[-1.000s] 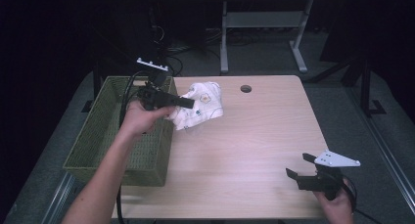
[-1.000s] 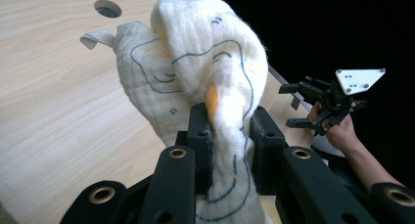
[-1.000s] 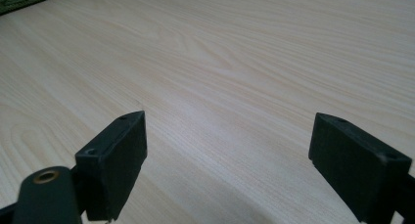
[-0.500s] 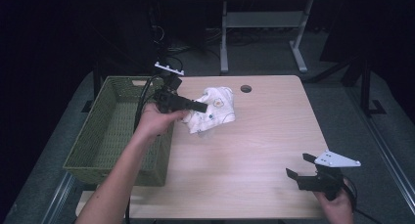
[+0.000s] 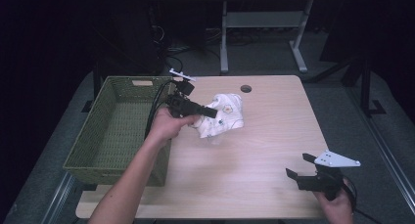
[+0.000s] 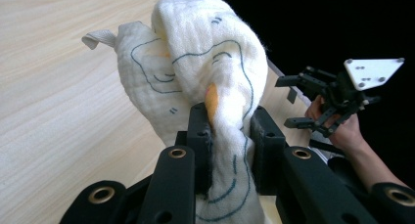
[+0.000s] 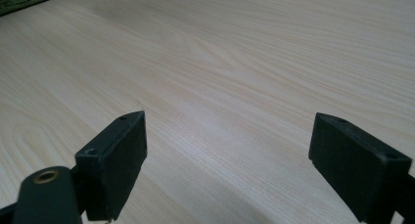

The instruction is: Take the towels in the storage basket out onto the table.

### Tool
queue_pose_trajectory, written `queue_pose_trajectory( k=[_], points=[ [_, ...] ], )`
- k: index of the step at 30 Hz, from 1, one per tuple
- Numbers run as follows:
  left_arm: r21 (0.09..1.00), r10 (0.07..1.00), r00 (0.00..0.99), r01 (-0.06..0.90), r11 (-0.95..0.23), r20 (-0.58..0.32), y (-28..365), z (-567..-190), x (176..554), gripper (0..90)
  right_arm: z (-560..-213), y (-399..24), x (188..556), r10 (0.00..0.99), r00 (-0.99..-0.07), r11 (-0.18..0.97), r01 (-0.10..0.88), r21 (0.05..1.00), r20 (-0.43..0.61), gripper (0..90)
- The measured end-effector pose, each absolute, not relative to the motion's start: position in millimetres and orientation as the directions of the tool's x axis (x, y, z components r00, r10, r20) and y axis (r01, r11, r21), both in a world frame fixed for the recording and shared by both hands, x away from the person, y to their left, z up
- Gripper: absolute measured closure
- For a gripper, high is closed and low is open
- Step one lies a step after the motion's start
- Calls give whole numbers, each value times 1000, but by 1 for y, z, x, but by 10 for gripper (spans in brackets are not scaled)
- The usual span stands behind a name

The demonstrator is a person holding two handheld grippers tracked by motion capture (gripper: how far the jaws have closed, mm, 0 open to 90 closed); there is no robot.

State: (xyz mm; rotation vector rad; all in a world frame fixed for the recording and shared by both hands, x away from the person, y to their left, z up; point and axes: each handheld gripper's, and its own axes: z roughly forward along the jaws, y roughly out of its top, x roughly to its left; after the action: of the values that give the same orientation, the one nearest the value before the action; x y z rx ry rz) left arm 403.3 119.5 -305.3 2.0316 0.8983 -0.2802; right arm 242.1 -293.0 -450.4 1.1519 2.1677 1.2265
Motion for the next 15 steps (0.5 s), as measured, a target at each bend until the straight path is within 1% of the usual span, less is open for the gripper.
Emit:
queue_pose_trajectory(
  k=[11, 15],
  points=[
    [604, 503, 694, 710, -362, -515, 103, -326, 409, 740, -450, -294, 242, 809, -586, 281, 459, 843, 49, 138],
    [580, 511, 681, 725, -372, -524, 93, -339, 411, 740, -449, -294, 241, 810, -584, 276, 462, 843, 55, 139]
  ],
)
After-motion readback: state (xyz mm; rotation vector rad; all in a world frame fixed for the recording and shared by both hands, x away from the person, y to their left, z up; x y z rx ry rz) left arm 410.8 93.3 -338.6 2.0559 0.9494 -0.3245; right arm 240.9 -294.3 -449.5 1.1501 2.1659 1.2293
